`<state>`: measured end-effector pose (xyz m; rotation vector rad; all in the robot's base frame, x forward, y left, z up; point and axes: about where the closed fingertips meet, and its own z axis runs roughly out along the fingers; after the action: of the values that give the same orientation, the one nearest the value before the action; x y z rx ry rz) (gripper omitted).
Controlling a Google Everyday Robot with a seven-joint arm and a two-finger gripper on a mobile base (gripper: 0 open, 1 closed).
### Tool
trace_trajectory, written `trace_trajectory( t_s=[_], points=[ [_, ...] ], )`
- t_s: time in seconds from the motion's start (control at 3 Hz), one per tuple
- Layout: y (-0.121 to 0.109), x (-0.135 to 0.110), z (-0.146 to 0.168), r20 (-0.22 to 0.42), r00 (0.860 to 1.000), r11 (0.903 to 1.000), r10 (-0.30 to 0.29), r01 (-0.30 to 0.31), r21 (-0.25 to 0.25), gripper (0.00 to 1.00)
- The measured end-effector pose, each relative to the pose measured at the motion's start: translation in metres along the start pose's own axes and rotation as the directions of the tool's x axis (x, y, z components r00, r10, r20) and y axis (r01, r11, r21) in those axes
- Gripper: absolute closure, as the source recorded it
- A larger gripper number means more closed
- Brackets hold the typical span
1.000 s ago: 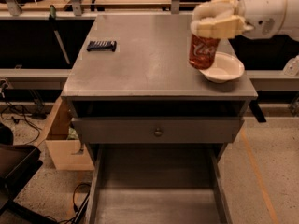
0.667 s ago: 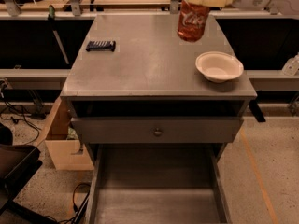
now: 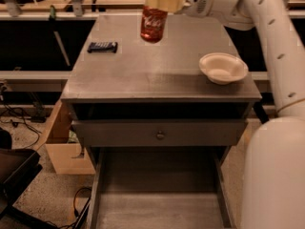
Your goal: Pick coke can from middle drawer and place on counter
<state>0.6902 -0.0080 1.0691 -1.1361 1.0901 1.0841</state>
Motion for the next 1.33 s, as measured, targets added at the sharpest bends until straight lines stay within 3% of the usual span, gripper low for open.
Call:
trace_trajectory(
  t_s=[0.33, 0.67, 1.0, 1.33],
  points=[
    [-0.020, 0.069, 0.023, -0.109, 0.990, 0.9959, 0.090, -0.090, 0.005, 1.00],
    [-0.028, 0.133, 0.032, -0.205, 0.966, 0.9878, 0.155, -0.152, 0.031, 1.00],
    [-0.027, 0.151, 0.031, -0.231, 0.958, 0.9853, 0.170, -0.163, 0.051, 1.00],
    [-0.029, 0.142, 0.032, -0.231, 0.958, 0.9853, 0.170, -0.163, 0.051, 0.82]
  ],
)
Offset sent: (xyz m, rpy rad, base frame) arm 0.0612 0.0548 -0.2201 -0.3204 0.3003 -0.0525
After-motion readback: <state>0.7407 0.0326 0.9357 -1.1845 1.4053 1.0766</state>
